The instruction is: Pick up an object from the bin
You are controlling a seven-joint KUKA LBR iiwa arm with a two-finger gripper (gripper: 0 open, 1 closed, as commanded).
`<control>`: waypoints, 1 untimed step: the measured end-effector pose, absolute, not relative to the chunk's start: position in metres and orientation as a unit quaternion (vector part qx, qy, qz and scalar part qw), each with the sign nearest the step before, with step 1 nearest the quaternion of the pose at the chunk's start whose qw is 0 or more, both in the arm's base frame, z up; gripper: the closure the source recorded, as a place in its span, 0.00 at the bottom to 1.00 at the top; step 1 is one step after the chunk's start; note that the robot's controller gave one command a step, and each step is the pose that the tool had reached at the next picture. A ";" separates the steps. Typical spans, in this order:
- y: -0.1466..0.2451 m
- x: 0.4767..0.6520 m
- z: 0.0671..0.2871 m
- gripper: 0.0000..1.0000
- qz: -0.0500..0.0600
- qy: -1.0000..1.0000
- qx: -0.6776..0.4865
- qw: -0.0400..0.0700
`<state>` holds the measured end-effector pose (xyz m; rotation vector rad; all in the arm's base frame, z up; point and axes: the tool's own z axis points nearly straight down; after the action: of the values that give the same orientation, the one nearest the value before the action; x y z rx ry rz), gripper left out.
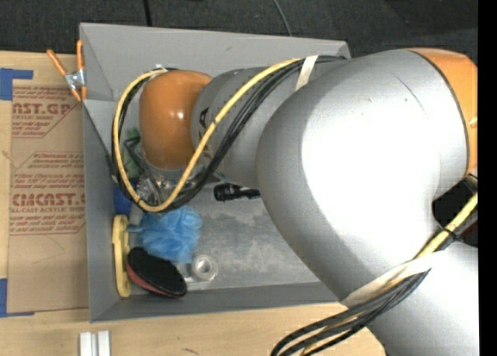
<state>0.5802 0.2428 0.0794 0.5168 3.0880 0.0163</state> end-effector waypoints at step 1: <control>0.243 0.581 0.084 1.00 0.005 0.986 0.165 0.006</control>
Offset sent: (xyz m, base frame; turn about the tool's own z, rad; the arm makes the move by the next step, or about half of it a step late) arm 0.0001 0.0001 0.0534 0.0000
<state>0.5806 0.2429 0.0839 0.5160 3.0864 0.0171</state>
